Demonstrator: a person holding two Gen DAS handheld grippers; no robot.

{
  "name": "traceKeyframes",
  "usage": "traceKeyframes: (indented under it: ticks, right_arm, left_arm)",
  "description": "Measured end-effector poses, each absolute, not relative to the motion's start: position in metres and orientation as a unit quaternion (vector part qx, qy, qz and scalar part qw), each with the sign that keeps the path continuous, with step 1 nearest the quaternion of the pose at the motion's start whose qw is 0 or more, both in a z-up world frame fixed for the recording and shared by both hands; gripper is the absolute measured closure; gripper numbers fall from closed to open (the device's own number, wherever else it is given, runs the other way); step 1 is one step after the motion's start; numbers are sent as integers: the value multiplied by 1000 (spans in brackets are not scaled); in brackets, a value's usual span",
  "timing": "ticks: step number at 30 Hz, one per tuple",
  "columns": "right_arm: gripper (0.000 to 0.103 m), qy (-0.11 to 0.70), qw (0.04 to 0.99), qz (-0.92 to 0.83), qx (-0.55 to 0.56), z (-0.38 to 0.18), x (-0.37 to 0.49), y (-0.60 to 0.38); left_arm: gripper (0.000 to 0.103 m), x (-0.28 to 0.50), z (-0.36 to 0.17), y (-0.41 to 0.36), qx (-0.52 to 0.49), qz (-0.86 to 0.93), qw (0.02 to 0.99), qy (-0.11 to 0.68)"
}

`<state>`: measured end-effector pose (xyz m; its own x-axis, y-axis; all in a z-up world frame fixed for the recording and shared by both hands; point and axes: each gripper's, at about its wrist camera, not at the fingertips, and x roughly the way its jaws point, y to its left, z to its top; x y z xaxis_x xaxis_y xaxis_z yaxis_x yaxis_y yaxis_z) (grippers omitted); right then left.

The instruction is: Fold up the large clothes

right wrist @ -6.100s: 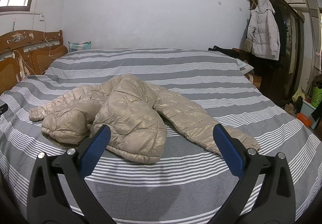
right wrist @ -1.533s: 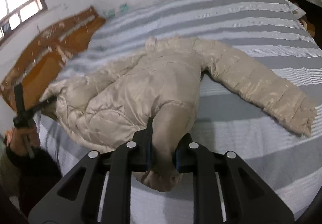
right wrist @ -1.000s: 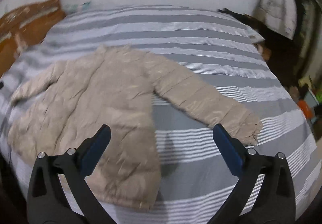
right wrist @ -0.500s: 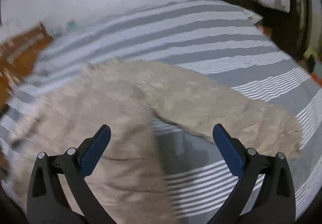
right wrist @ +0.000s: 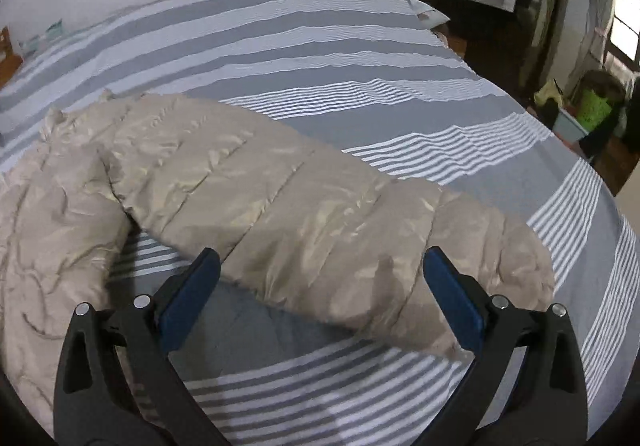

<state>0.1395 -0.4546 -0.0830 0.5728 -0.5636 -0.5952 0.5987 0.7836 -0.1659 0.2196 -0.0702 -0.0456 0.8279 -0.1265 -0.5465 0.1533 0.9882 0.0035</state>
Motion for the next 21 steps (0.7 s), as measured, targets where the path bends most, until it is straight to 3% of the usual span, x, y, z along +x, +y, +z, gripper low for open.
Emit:
traceKeyframes:
  ticks: [21]
  right_arm:
    - [3,346,872,-338,75,-105,133,-482]
  left_arm:
    - [14,216,-49,-61,30,-45,960,275]
